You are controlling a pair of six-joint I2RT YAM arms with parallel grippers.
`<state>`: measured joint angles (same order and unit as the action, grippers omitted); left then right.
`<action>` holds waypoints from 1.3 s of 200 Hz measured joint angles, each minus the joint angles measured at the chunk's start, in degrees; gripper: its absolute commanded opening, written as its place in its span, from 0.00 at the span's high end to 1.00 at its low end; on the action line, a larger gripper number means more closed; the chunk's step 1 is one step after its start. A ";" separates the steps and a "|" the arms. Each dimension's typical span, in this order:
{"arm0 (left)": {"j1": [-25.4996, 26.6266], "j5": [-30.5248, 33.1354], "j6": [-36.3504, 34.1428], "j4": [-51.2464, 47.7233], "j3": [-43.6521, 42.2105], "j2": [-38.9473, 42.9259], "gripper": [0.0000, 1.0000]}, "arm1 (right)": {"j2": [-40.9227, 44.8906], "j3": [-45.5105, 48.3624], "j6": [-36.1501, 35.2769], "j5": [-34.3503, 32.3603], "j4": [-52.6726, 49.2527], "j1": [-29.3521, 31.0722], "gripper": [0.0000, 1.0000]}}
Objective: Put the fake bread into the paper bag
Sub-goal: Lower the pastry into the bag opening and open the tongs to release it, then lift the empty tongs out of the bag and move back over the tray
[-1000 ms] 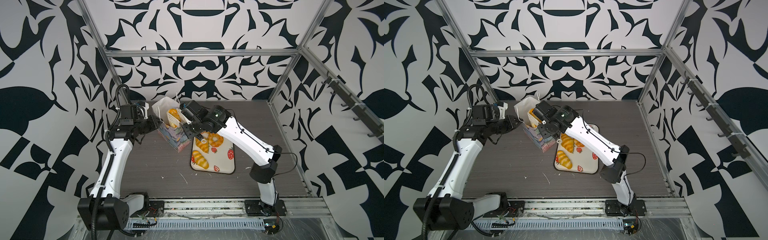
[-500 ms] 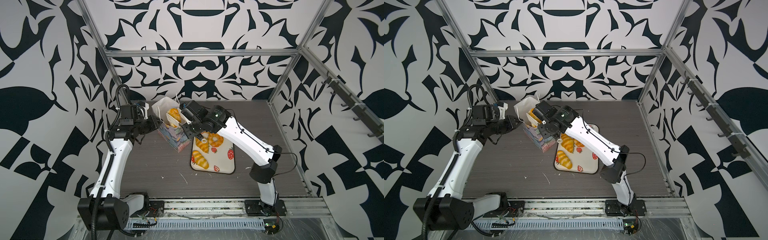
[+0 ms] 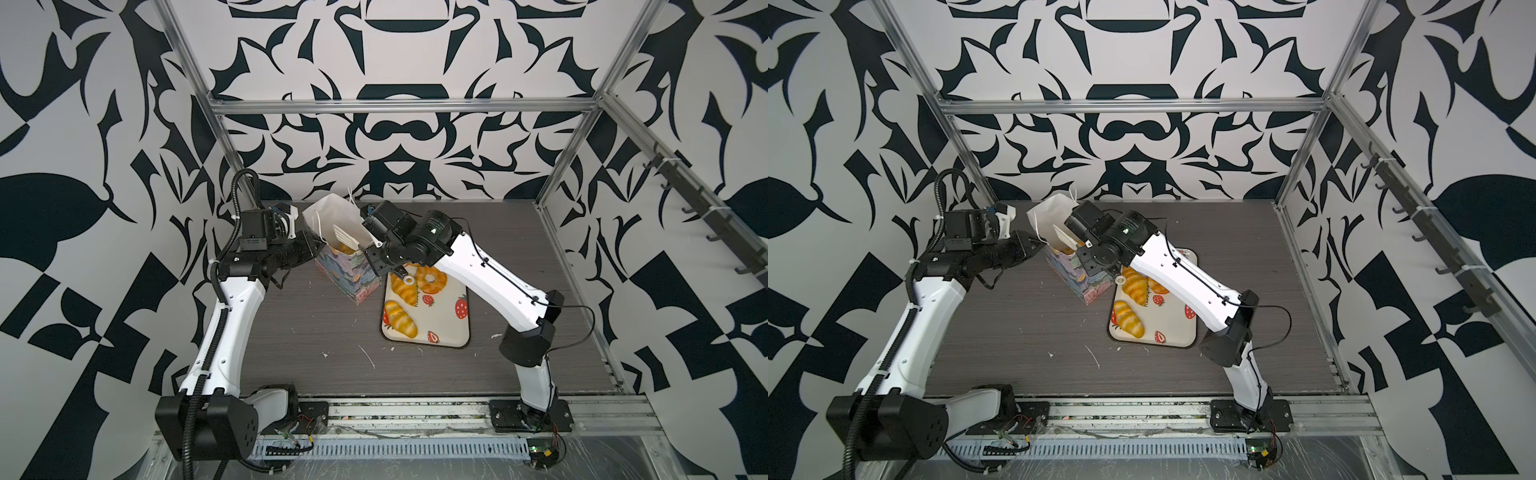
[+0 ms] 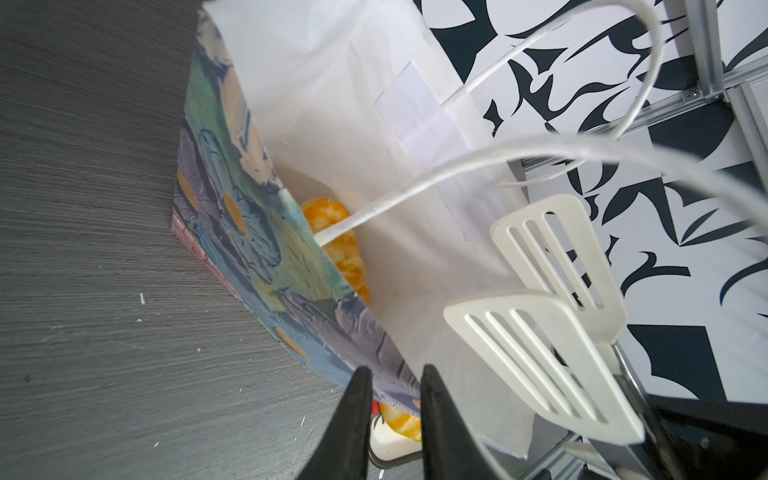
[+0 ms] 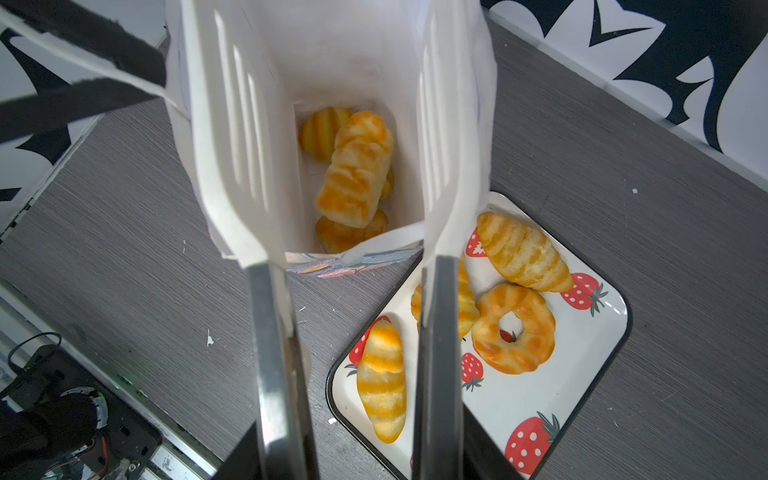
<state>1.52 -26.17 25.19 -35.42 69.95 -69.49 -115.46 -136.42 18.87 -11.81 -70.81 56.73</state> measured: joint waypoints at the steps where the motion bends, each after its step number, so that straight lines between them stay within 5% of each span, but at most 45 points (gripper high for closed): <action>1: 0.00 0.00 0.00 0.00 0.00 0.02 0.75 | 0.00 0.00 0.00 0.00 0.00 0.00 0.44; 130: 0.00 0.00 0.02 0.00 0.00 0.02 0.75 | 0.98 -1.73 -1.05 -3.50 -1.62 -0.02 0.46; 260: 0.00 -0.02 0.02 0.00 0.00 0.02 0.75 | 19.50 14.25 -0.87 -9.22 -0.66 -2.34 0.46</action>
<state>1.52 -26.20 25.21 -35.42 69.95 -69.47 -95.96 -122.17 18.00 -21.04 -71.46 54.39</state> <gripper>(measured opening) 0.247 0.541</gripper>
